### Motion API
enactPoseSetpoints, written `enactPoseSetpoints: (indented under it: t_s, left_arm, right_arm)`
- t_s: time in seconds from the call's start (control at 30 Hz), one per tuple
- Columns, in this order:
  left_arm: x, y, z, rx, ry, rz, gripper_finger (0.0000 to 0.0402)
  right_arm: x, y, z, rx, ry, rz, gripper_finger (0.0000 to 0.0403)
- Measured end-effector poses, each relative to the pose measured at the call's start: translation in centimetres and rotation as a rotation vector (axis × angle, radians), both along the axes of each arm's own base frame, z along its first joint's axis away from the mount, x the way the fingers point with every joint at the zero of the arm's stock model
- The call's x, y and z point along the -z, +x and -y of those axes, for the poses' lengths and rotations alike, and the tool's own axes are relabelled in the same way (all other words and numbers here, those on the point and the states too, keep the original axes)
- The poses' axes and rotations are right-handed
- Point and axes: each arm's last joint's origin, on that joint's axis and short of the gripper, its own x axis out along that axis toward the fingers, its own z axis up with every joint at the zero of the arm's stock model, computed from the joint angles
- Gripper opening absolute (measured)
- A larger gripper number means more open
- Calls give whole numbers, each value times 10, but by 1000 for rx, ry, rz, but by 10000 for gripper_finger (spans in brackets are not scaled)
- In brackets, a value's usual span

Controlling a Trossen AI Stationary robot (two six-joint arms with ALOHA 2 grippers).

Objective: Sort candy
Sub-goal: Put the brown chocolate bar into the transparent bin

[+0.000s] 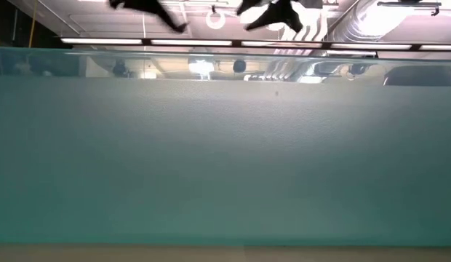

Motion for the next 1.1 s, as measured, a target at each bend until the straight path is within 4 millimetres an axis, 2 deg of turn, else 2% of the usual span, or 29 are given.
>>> enactPoseSetpoints:
  t_s: [0.17,0.27,0.33,0.5,0.6,0.73,0.9,1.1]
  left_arm:
    - [17,-47,-17,-214,-156,-151,2]
    - [32,-69,-24,-376,-290,-242,1]
    - [47,-75,-26,-449,-384,-280,1]
    - [89,-69,-28,-461,-704,-366,1]
    - [101,-62,-32,-445,-878,-403,2]
    - [104,-54,-40,-407,-994,-446,20]
    - [106,-52,-47,-375,-1064,-511,75]
    - [82,-44,-50,-287,-1041,-472,155]
  right_arm:
    - [0,-28,5,35,21,-159,228]
    - [6,-36,5,41,28,-256,245]
    - [9,-40,4,36,28,-302,249]
    - [15,-38,3,35,21,-354,250]
    - [15,-38,3,25,7,-357,250]
    - [16,-38,3,19,0,-361,250]
    - [16,-38,3,12,-7,-376,250]
    - [16,-38,3,-3,-23,-381,250]
